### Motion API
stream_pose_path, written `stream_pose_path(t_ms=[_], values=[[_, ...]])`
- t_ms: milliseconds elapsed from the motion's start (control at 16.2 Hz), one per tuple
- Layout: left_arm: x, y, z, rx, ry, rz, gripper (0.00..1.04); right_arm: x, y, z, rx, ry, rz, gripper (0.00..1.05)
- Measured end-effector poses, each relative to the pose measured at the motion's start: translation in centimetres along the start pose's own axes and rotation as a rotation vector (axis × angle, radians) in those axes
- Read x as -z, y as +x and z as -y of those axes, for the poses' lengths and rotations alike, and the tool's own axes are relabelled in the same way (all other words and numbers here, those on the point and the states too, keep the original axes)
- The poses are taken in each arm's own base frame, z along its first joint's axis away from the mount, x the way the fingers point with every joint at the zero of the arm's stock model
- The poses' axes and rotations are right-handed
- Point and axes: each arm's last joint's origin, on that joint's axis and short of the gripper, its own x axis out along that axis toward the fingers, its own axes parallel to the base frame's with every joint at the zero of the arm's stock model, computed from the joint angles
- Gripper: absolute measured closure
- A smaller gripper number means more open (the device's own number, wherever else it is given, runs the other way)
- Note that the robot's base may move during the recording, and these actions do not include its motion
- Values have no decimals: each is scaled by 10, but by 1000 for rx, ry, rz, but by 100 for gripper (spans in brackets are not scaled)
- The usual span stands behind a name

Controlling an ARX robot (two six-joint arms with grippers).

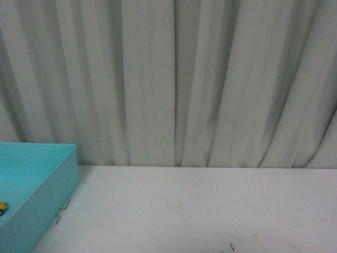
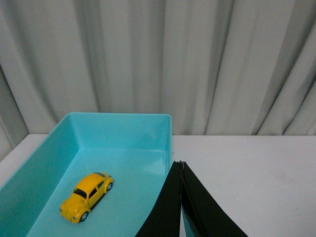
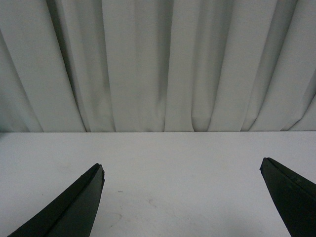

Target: Wind up and store yellow beetle toy

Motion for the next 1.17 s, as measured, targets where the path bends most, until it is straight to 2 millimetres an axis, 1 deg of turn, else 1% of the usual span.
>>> stream_pose_path(t_ms=[494,988,1050,1112,1173], values=[[-4,-18,0,0,0,13,103,0,0,0,0,0,0,6],[-4,-29,0,0,0,13,103,0,0,0,0,0,0,6],[2,-34,0,0,0,-36,103,0,0,0,0,0,0,6],[-1,-39,0,0,0,5,103,0,0,0,0,0,0,6],[-3,-39,0,-2,0,15,103,0,0,0,0,0,0,6]])
